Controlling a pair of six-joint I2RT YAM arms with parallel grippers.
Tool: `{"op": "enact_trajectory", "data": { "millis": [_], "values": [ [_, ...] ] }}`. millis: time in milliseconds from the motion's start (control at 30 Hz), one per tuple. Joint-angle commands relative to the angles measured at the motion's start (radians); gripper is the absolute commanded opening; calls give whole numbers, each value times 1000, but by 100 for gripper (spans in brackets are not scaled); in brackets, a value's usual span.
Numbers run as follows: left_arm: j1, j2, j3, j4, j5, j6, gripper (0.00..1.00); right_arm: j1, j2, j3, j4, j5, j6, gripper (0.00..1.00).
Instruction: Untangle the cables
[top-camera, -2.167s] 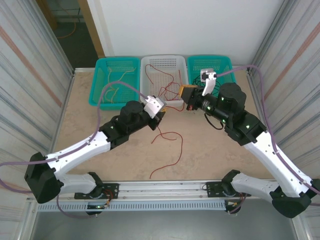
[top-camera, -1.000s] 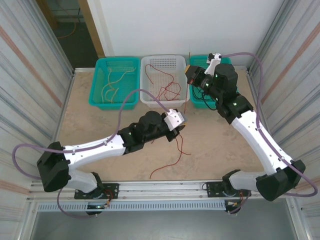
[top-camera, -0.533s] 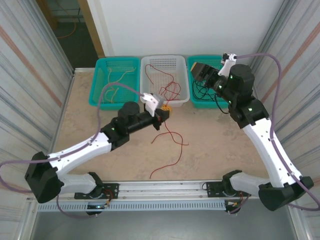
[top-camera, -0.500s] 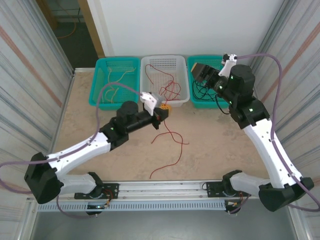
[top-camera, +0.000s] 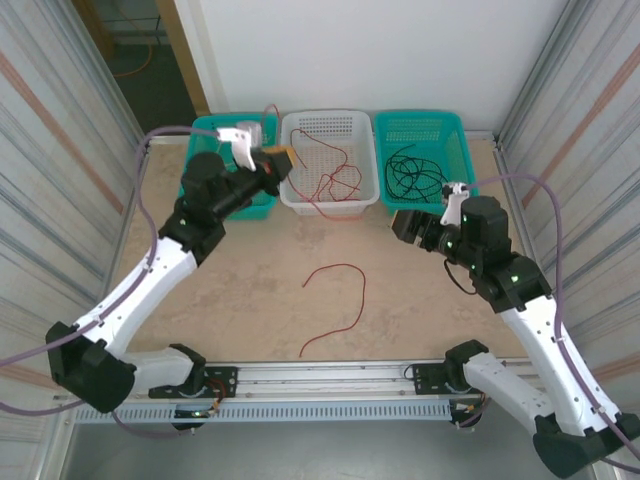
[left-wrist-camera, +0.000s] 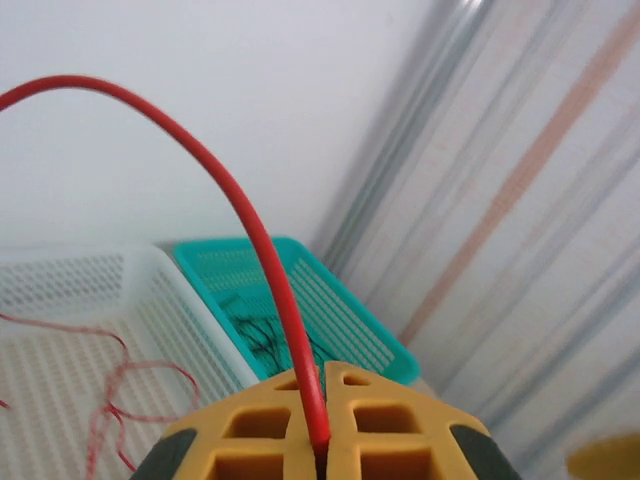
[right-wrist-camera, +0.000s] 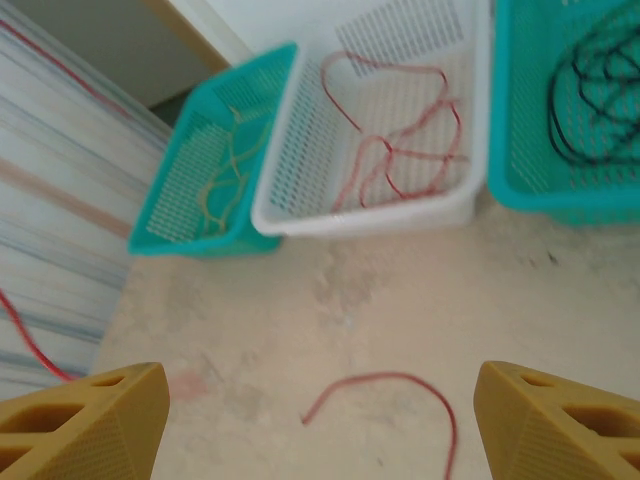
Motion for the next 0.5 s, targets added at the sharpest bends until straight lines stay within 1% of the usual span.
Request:
{"op": "enact_trajectory", "data": {
  "millis": [0, 67, 167, 267, 400, 467],
  "values": [
    [58, 90, 133, -95, 59, 50, 1, 7, -43, -44, -29, 19, -1, 78],
    [79, 151, 190, -94, 73, 59, 2, 9, -58, -73, -20, 20, 9, 78],
    [91, 249, 288, -111, 66, 93, 4, 9, -67, -104, -16, 34, 17, 78],
    [93, 356, 393, -128, 83, 139, 5, 8, -60, -126, -20, 41, 13, 77],
    [95, 489, 512, -144, 88, 143, 5, 8, -66, -160, -20, 51, 6, 76],
    [95, 558, 564, -143, 114, 133, 6, 7, -71, -185, -12, 47, 9, 77]
  ]
}}
